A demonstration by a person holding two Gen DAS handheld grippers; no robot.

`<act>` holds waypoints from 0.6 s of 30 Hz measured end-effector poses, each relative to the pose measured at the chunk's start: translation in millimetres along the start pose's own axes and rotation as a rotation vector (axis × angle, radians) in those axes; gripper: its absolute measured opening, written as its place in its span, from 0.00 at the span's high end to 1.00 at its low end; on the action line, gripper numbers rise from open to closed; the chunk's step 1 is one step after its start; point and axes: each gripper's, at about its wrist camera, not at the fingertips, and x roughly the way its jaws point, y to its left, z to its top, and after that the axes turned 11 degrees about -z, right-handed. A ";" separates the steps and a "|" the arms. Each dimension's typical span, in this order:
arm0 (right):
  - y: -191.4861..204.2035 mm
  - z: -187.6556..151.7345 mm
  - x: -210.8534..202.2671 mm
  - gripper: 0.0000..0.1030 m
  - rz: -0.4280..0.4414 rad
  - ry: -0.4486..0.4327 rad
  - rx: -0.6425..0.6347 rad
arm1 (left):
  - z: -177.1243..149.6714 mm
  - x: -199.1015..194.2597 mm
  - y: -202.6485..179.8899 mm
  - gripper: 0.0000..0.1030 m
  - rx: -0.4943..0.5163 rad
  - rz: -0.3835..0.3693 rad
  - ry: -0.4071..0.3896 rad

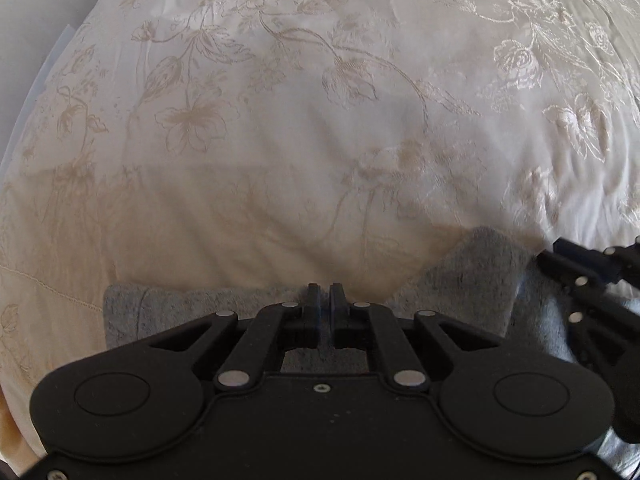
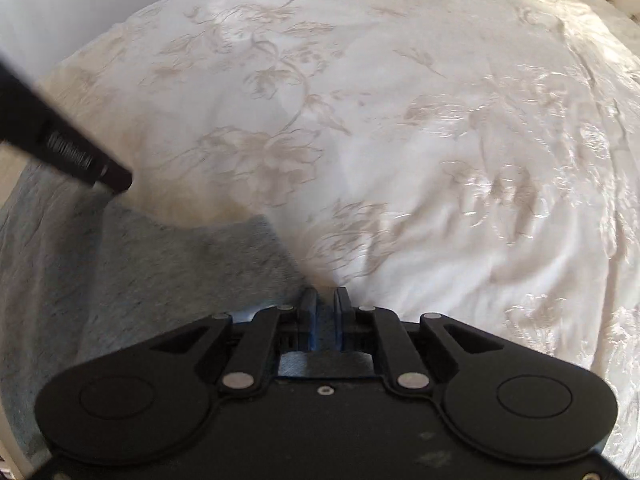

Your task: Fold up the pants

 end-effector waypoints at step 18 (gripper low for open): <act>-95.0 -87.0 -53.1 0.91 -0.270 0.094 0.373 | -33.3 8.6 -6.0 0.89 0.146 0.132 -0.060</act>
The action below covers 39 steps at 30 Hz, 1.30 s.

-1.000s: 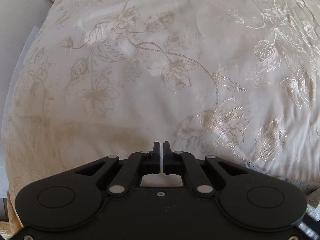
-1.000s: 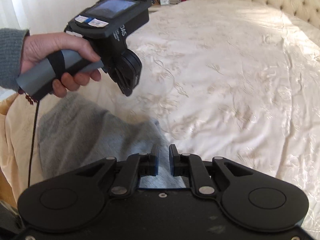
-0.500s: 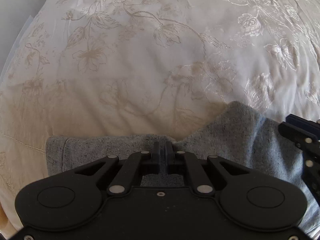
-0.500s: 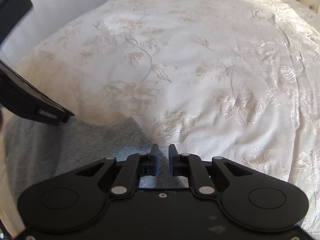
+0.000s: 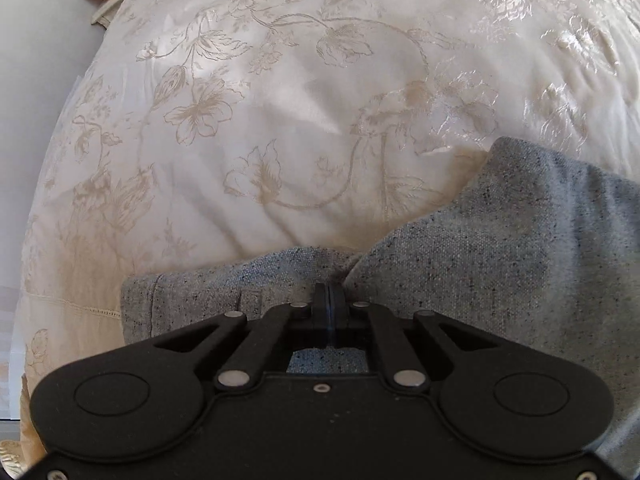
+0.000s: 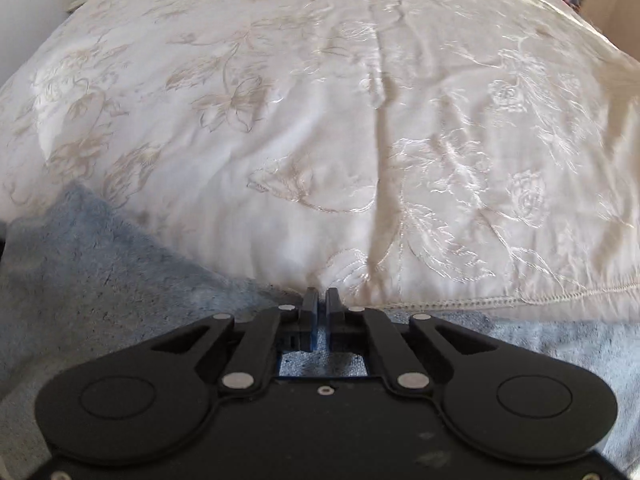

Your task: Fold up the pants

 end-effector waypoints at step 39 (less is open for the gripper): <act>-71.3 -121.9 -84.2 0.85 -0.105 0.081 0.390 | -98.4 -27.6 -83.4 0.90 0.201 -0.322 0.106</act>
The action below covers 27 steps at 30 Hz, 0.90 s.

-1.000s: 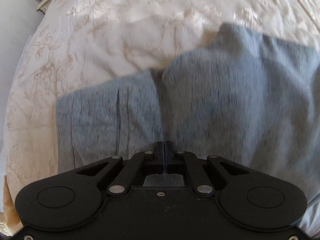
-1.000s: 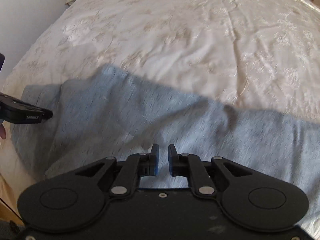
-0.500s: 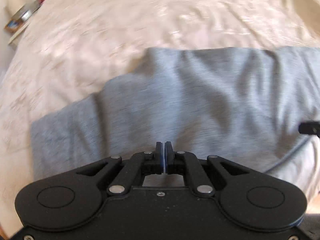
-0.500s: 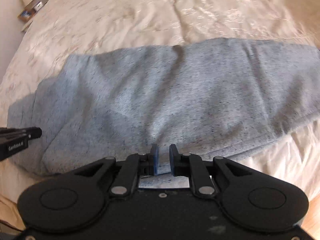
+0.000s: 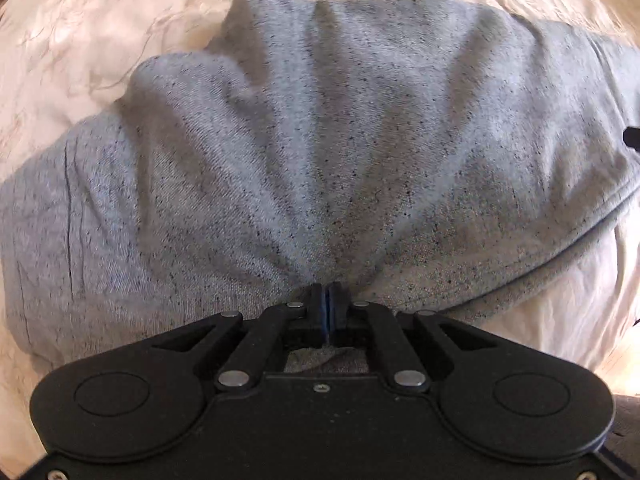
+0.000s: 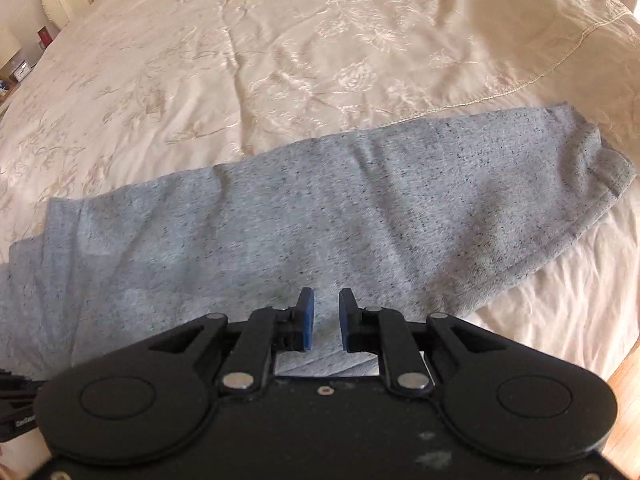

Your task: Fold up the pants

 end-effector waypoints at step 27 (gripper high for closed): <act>-225.1 87.5 83.8 0.80 -0.034 -0.035 -0.056 | 98.1 3.1 -211.1 0.89 -0.150 0.038 -0.136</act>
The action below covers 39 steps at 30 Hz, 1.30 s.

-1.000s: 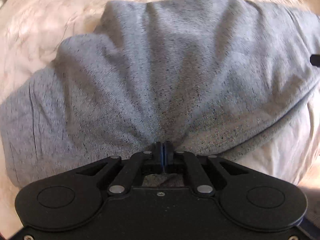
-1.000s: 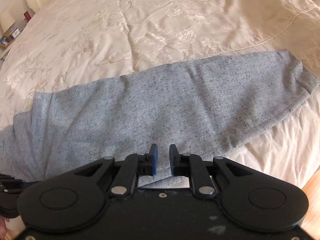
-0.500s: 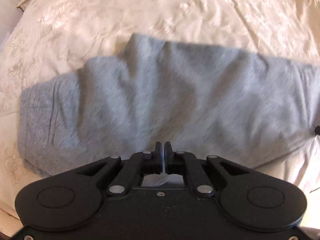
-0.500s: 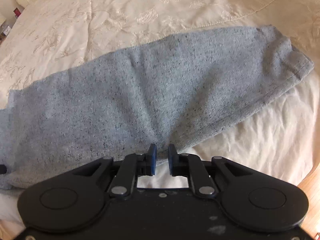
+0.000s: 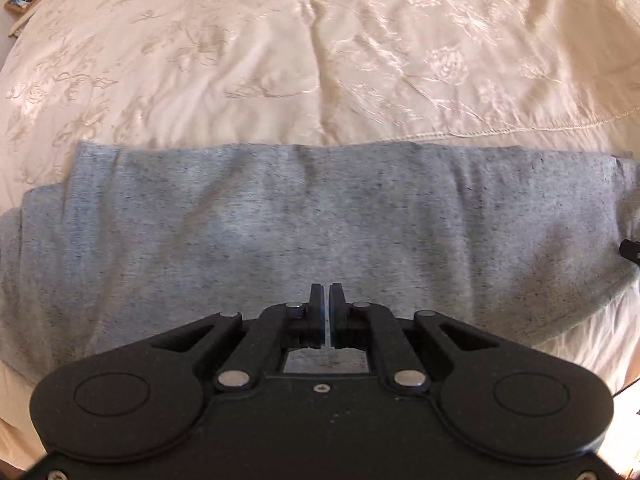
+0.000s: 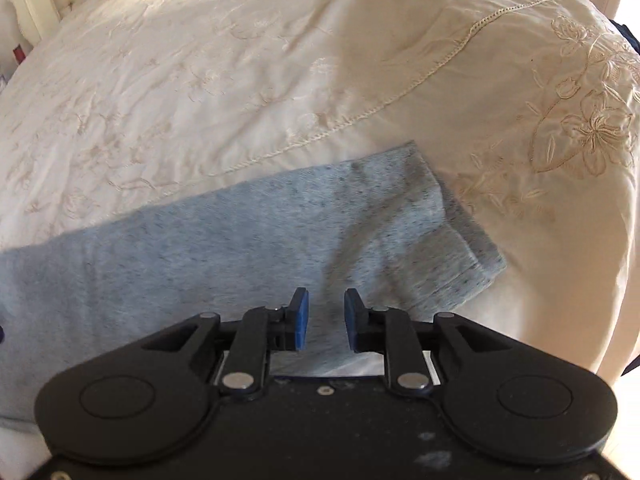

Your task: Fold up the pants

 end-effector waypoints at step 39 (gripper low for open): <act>-117.4 13.9 42.3 0.83 0.210 0.125 0.320 | 60.6 37.1 -73.9 0.89 0.034 0.018 0.040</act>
